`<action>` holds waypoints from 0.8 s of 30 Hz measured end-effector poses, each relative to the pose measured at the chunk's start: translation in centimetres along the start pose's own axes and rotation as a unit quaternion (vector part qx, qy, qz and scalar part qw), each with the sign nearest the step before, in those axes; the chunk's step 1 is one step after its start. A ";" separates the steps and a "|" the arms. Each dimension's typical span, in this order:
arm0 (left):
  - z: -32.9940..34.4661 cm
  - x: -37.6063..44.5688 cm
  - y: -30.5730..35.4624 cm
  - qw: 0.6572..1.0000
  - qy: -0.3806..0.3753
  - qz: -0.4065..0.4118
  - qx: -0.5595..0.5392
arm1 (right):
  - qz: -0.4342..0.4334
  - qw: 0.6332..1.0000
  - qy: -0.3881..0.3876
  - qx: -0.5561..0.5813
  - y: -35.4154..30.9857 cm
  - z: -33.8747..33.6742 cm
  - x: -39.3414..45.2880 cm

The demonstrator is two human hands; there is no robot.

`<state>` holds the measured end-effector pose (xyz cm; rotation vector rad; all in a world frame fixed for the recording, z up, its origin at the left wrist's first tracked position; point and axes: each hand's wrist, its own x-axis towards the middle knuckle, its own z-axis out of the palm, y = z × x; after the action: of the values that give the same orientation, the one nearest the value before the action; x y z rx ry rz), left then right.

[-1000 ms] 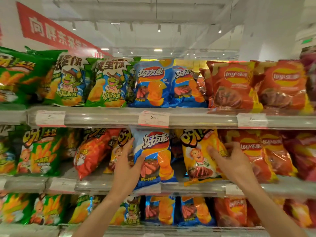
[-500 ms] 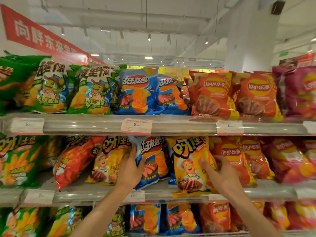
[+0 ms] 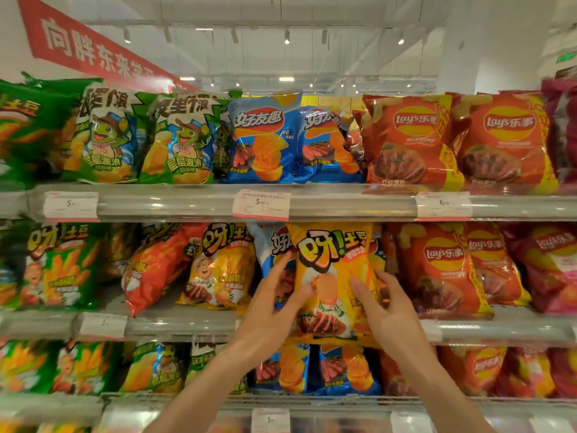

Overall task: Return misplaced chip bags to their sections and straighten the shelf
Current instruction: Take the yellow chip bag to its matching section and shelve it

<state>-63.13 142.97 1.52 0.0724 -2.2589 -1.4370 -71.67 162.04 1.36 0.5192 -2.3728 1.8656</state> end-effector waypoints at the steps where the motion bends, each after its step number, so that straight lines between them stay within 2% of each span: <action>1: 0.1 -0.4 0.2 1.000 0.002 0.000 -0.013 | -0.001 1.000 -0.005 0.005 0.0 0.6 -0.4; 6: -1.7 -2.9 0.1 0.999 0.033 0.002 -0.033 | 0.028 0.999 -0.038 0.027 -1.3 3.4 -2.9; 9: -4.6 -4.5 -1.1 0.998 0.058 -0.009 -0.009 | 0.034 0.995 -0.064 0.062 -2.2 5.9 -3.8; 12: -8.5 -6.5 -2.2 0.997 0.079 -0.016 0.000 | 0.023 0.994 -0.090 0.050 -3.7 9.4 -5.2; 16: -15.3 -9.9 -4.0 0.993 0.111 -0.031 0.010 | 0.005 0.991 -0.132 0.014 -5.8 15.8 -7.6; 24: -33.4 -18.7 -7.5 0.986 0.165 -0.038 0.011 | -0.026 0.976 -0.212 0.045 -12.4 32.8 -15.5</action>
<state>-34.45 116.63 0.08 0.3789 -2.0174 -1.3270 -48.52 131.55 0.34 1.0749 -2.4902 2.0131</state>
